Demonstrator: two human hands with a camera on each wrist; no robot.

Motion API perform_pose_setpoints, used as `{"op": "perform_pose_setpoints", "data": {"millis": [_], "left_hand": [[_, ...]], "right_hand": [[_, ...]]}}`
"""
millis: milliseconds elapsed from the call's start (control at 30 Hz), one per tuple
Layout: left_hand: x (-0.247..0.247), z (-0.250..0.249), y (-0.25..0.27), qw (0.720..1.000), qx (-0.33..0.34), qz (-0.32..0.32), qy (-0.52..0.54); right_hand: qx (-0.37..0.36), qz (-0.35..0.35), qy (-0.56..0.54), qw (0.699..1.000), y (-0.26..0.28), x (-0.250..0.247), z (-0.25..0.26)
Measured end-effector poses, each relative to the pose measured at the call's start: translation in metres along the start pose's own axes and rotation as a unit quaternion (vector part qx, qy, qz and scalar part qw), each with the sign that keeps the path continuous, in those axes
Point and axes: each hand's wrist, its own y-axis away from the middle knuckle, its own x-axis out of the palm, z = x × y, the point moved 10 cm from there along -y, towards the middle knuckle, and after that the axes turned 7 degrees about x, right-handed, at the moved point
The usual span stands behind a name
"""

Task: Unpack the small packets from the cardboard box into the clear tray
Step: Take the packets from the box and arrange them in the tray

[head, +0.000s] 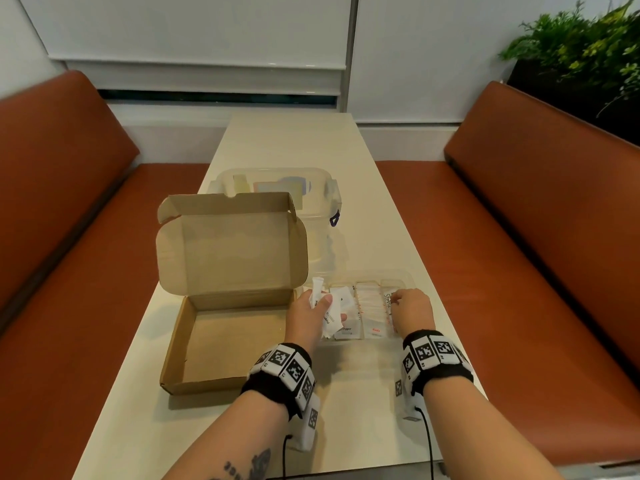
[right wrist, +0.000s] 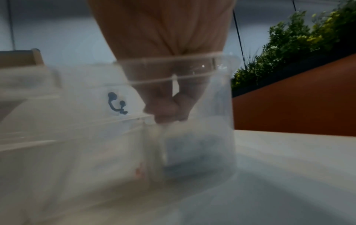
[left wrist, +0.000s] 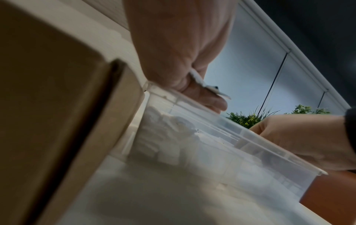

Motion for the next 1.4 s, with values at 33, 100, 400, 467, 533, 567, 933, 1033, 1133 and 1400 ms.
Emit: {"op": "perform_pose_setpoints", "data": {"millis": [33, 100, 400, 467, 533, 567, 933, 1033, 1133, 1400], "left_hand": [[-0.001, 0.000, 0.000, 1.000, -0.001, -0.001, -0.001], [-0.001, 0.001, -0.001, 1.000, -0.002, -0.004, -0.001], [0.000, 0.003, -0.002, 1.000, 0.006, -0.004, -0.002], [0.000, 0.003, -0.002, 1.000, 0.007, -0.002, 0.000], [0.001, 0.003, -0.002, 1.000, 0.006, 0.002, 0.000], [0.002, 0.003, -0.001, 1.000, 0.006, 0.005, 0.004], [0.010, 0.003, -0.005, 0.999, -0.008, 0.027, 0.045], [0.012, 0.002, -0.003, 0.998, -0.008, 0.036, 0.050], [0.012, 0.003, -0.003, 0.998, -0.010, 0.041, 0.051], [0.012, 0.003, -0.003, 0.998, -0.010, 0.042, 0.036]], "right_hand": [[-0.004, -0.013, 0.007, 1.000, 0.002, -0.003, 0.001], [-0.009, -0.037, 0.020, 0.999, 0.005, -0.009, 0.004], [-0.028, 0.029, 0.052, 0.998, 0.008, 0.003, 0.005], [-0.039, 0.037, 0.059, 0.997, 0.008, 0.004, 0.007], [-0.045, 0.045, 0.066, 0.996, 0.008, 0.005, 0.007], [-0.045, 0.046, 0.065, 0.996, 0.008, 0.005, 0.007], [-0.088, 0.092, -0.208, 0.970, 0.027, -0.001, 0.060], [-0.068, 0.144, -0.263, 0.951, 0.031, 0.009, 0.061], [-0.063, 0.137, -0.301, 0.942, 0.031, 0.007, 0.059], [-0.066, 0.176, -0.364, 0.912, 0.037, 0.009, 0.066]]}}
